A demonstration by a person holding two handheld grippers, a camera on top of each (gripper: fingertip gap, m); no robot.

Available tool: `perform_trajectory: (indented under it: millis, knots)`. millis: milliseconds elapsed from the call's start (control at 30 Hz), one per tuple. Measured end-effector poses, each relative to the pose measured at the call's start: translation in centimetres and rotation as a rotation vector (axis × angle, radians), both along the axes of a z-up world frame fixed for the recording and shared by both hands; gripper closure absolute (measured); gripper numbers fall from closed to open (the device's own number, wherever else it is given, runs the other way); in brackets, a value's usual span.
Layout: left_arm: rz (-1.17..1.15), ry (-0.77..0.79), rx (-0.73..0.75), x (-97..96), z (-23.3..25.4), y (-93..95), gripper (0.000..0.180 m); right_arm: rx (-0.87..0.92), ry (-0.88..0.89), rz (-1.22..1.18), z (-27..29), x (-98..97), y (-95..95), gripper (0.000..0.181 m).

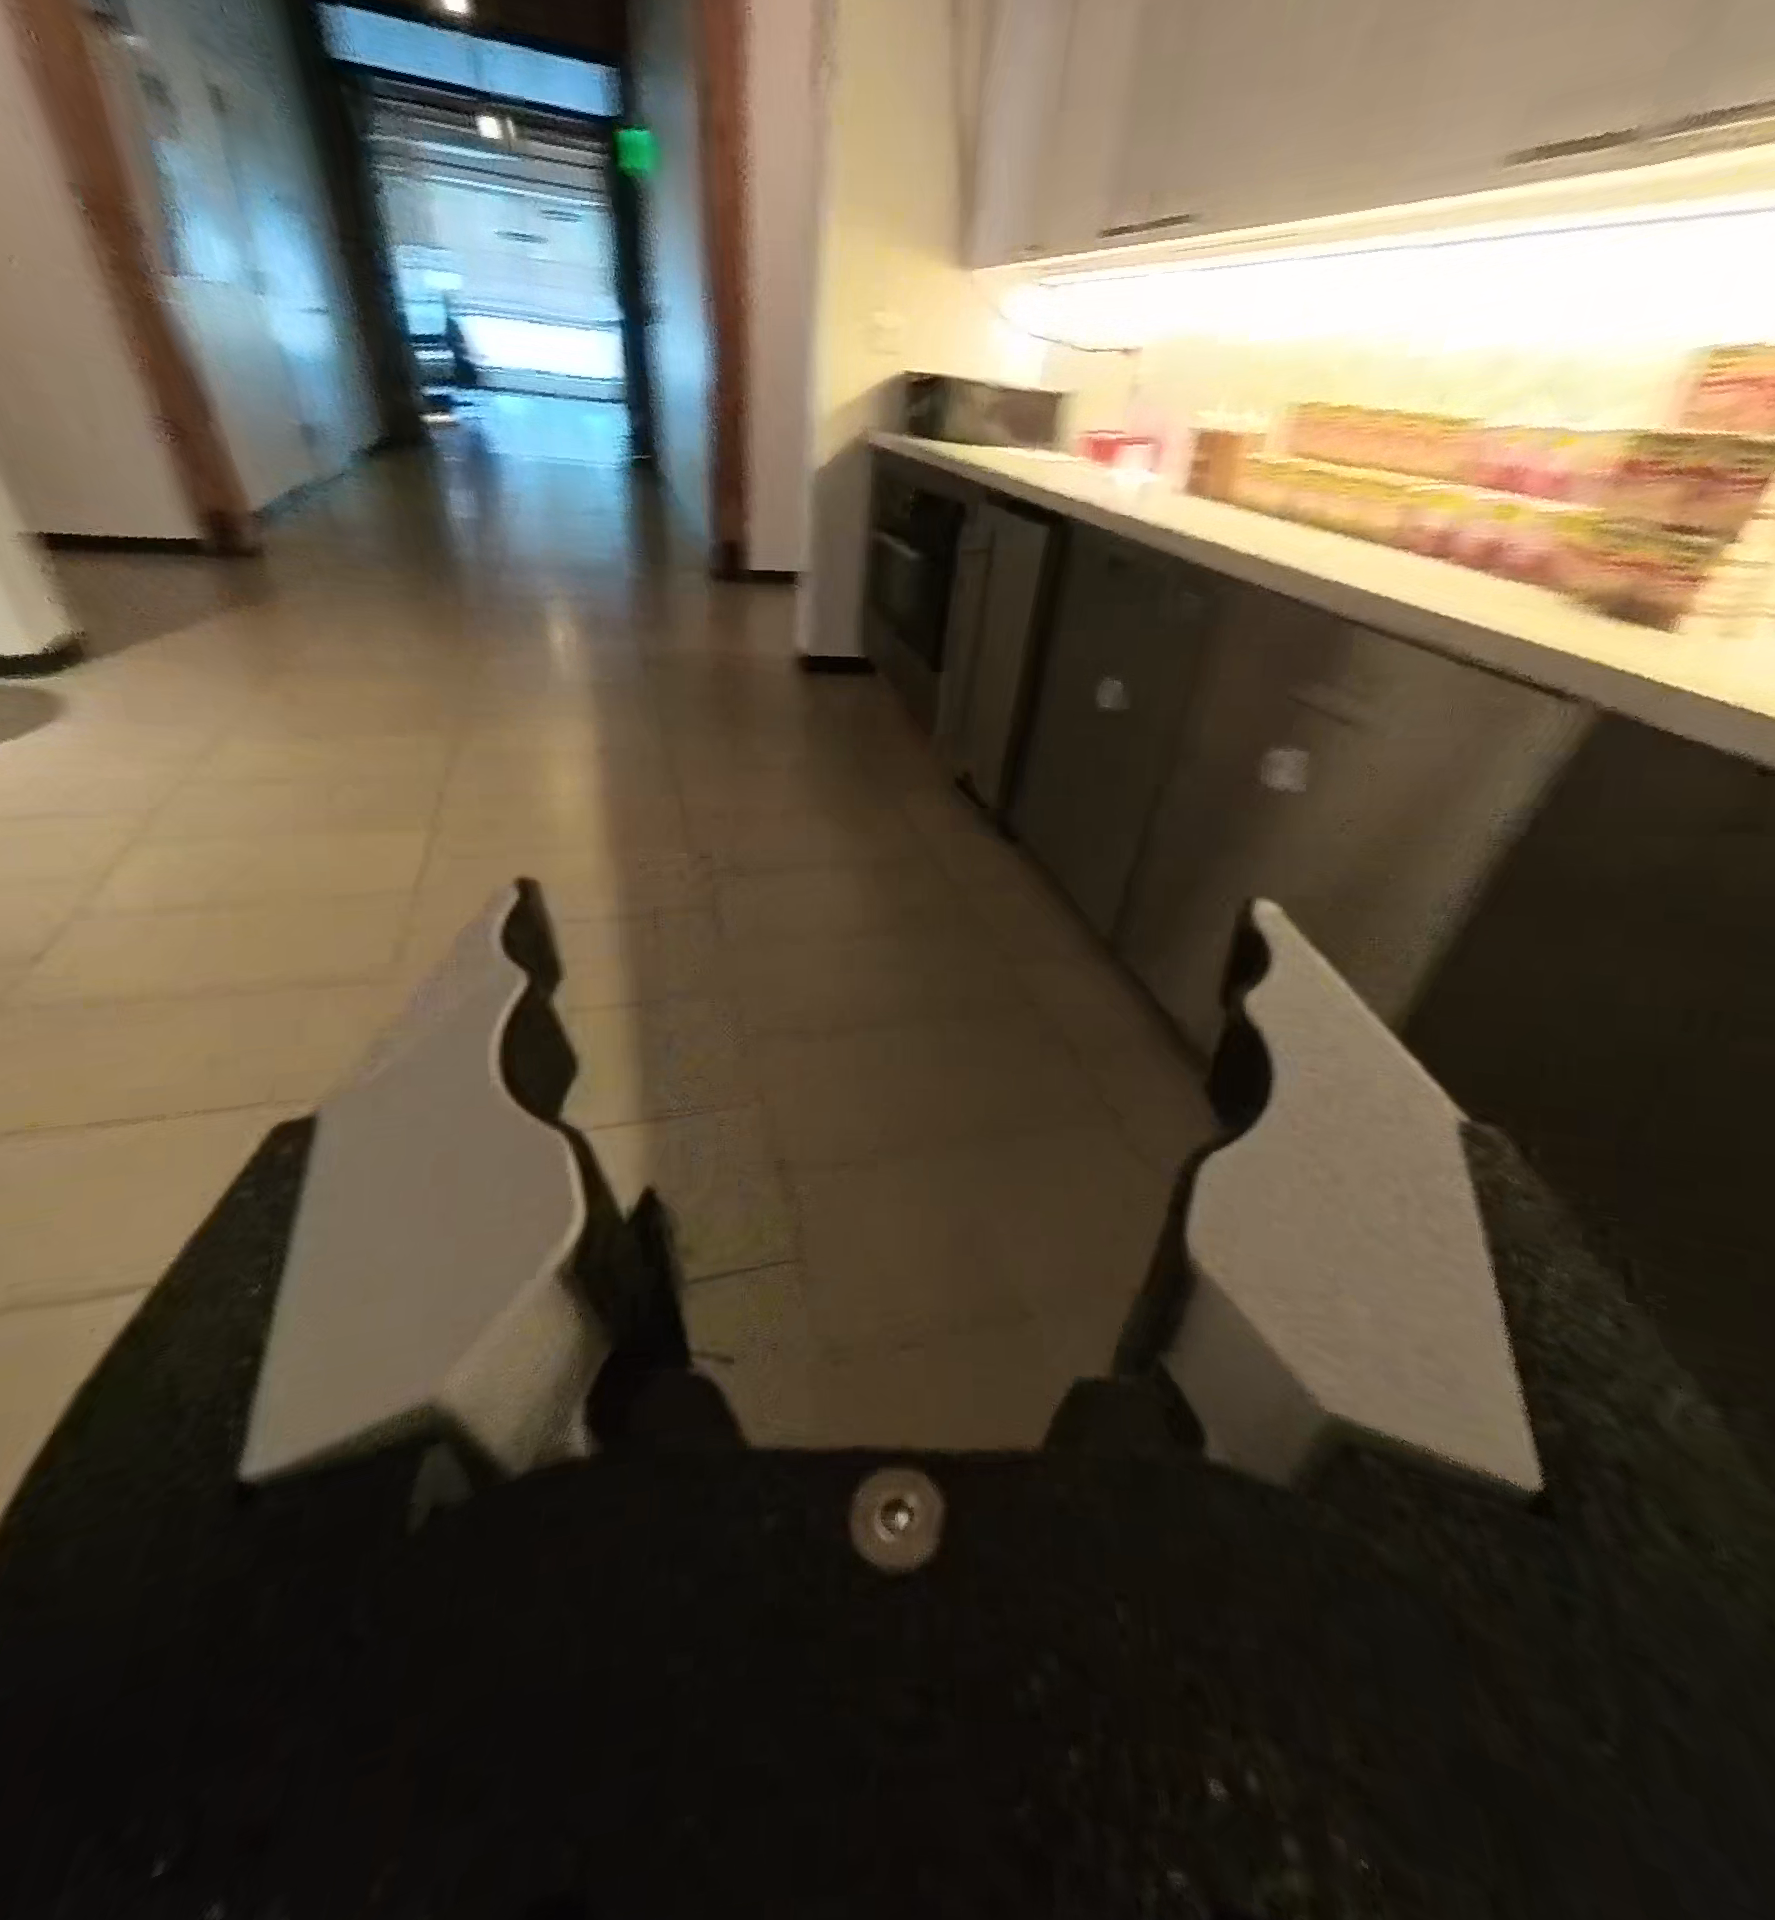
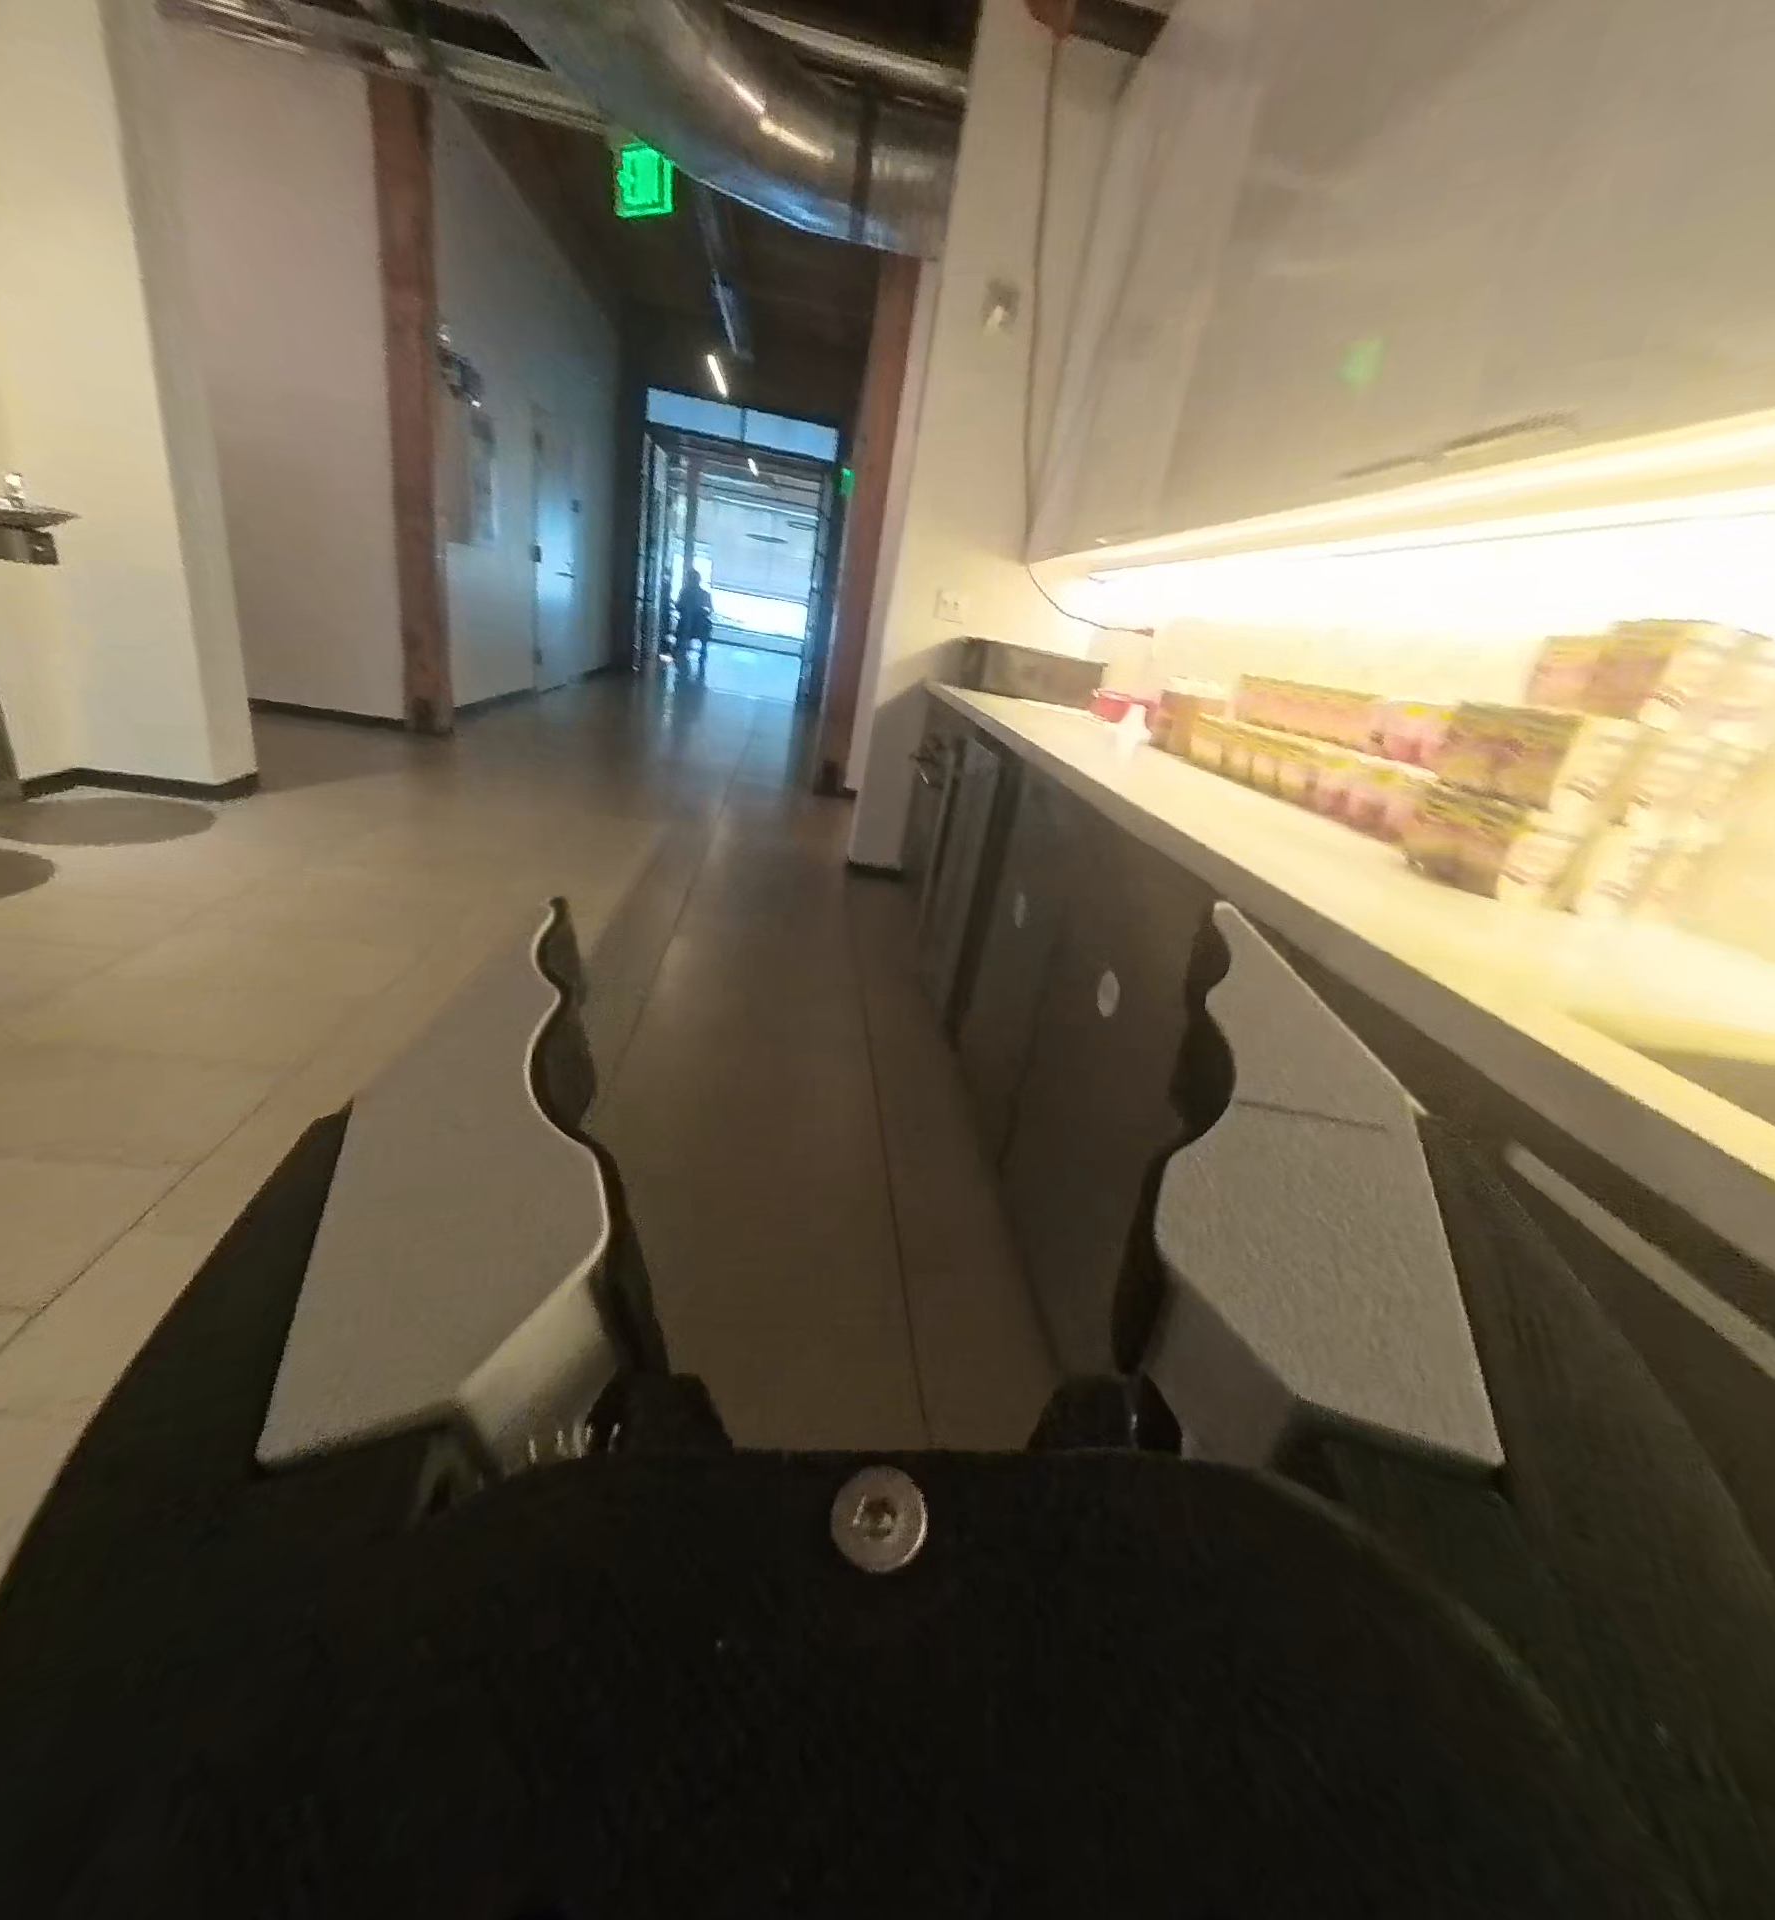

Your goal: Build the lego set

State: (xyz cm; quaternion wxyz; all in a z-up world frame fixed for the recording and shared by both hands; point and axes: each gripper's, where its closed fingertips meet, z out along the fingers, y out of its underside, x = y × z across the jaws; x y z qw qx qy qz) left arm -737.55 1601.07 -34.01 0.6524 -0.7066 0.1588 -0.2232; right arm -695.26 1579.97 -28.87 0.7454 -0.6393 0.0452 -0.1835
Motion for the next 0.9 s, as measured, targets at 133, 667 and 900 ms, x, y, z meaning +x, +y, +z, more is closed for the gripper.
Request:
perform_trajectory:
  millis: [133,667,900]
  knots:
    - [0.208,0.079,-0.017,-1.8,-2.6,9.8,0.044,0.106,0.011,-0.001,1.5,5.3,11.9,0.066]
    - [-0.252,-0.007,0.178,40.3,5.1,56.6,0.051,0.022,-0.031,-0.187,1.8,31.9,46.3,0.067]
    - [-0.256,-0.022,0.179,57.6,5.3,73.8,0.055,0.086,-0.015,-0.266,1.8,47.1,61.5,0.066]
